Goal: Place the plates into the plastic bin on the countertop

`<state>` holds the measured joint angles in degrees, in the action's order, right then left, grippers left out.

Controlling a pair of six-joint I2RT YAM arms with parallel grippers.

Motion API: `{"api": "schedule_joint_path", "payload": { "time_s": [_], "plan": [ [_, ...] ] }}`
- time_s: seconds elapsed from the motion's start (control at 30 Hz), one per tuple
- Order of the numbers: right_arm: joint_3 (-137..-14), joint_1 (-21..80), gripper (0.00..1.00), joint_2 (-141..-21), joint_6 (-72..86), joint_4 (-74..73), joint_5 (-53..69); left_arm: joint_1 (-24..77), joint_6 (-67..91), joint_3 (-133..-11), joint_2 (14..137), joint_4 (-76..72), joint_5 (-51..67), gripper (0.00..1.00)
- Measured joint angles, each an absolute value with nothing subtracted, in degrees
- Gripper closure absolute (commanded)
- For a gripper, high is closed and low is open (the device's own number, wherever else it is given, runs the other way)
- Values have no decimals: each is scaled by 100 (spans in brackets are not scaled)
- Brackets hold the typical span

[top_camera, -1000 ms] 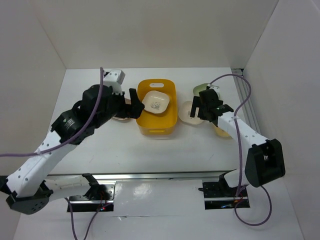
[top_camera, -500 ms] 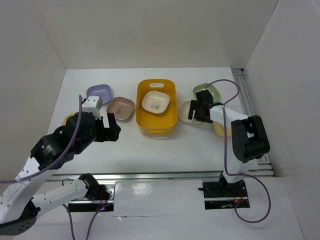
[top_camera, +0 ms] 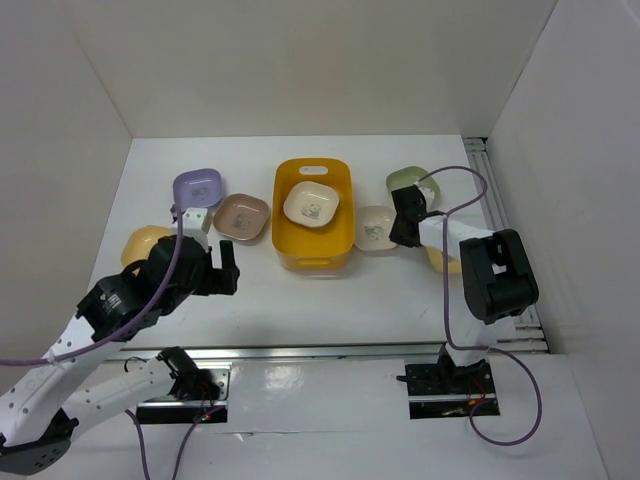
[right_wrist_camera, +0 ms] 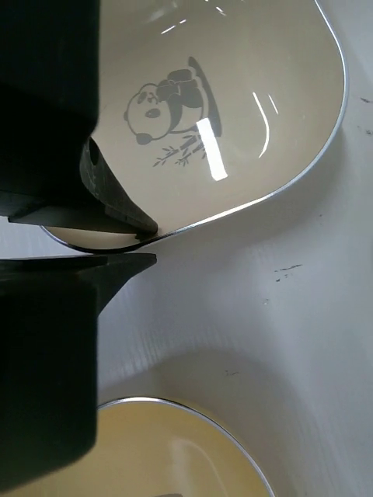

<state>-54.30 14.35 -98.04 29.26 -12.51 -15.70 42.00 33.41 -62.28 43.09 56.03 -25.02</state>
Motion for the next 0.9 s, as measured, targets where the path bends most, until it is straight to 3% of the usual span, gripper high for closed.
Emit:
{"api": "schedule_joint_path", "payload": {
  "time_s": [0.03, 0.13, 0.37, 0.57, 0.9],
  "plan": [
    [-5430, 1435, 89, -9780, 2956, -1243, -1588, 4200, 3341, -6224, 4274, 5583, -2508, 0],
    [-5428, 1435, 100, -9738, 3183, -1133, -1592, 4200, 3341, -6211, 4154, 5561, -2532, 0],
    [-5404, 1437, 100, -9513, 3555, -1382, -2134, 4200, 3341, -6149, 3988, 5529, -2550, 0],
    [-5511, 1503, 100, -8705, 3684, -2449, -2919, 4200, 3345, -6066, 3885, 5505, -2550, 0],
    [-7054, 2281, 100, -7526, 3811, -3264, -3664, 4195, 3496, -5813, 4062, 5424, -2576, 0]
  ]
}}
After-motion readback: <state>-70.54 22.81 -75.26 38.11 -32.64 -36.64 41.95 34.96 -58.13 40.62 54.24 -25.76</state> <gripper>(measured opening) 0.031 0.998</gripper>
